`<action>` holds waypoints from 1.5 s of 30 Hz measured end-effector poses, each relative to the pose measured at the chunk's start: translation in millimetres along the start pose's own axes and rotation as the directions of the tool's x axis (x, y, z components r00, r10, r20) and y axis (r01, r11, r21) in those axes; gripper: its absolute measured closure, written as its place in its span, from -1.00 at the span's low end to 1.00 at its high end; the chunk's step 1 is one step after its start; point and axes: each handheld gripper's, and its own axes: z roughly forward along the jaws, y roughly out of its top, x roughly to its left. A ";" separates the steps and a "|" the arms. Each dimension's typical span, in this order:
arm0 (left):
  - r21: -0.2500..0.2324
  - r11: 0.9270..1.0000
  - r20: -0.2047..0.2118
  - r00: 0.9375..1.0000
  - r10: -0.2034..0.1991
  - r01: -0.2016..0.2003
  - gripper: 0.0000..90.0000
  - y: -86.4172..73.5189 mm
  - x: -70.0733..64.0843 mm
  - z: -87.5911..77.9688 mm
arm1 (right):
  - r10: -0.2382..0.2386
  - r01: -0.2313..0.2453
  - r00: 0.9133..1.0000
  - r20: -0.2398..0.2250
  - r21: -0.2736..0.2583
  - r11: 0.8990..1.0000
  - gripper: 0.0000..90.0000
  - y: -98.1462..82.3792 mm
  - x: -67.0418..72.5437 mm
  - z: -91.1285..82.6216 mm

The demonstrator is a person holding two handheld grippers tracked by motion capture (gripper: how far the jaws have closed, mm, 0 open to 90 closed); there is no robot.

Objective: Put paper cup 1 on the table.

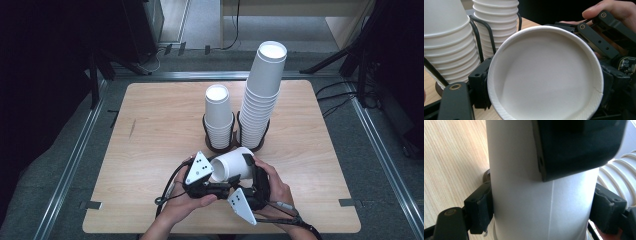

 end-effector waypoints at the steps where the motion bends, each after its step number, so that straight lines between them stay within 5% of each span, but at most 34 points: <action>1: 0.000 1.000 0.005 1.000 -0.003 0.003 -0.59 -0.2 0.6 0.0 | -0.006 0.006 1.000 -0.001 -0.002 1.000 -0.62 -0.2 -0.2 0.0; 11: 0.005 1.000 0.028 0.999 -0.021 0.021 -0.54 -0.9 4.8 -1.1 | -0.006 0.006 1.000 -0.008 -0.010 1.000 -0.71 -1.1 2.6 1.0; 14: -0.006 1.000 0.027 0.999 -0.027 0.028 -0.52 -0.9 6.7 -2.3 | -0.045 0.045 0.999 0.012 -0.029 0.999 -0.75 -0.8 4.3 0.2; 25: -0.051 0.998 -0.023 0.999 -0.041 0.040 -0.50 -0.3 13.3 -7.0 | 0.062 -0.062 0.998 -0.011 -0.028 0.998 -0.78 2.5 -0.4 -2.1; 39: -0.083 0.996 -0.049 0.998 -0.040 0.036 -0.49 0.4 16.9 -10.4 | 0.105 -0.106 0.994 -0.026 -0.024 0.994 -0.90 6.0 -1.0 -3.9; 45: -0.130 0.991 -0.060 0.997 -0.037 0.029 -0.50 0.9 19.2 -13.9 | 0.199 -0.200 0.979 -0.045 -0.004 0.980 -0.93 7.0 -3.2 -5.1</action>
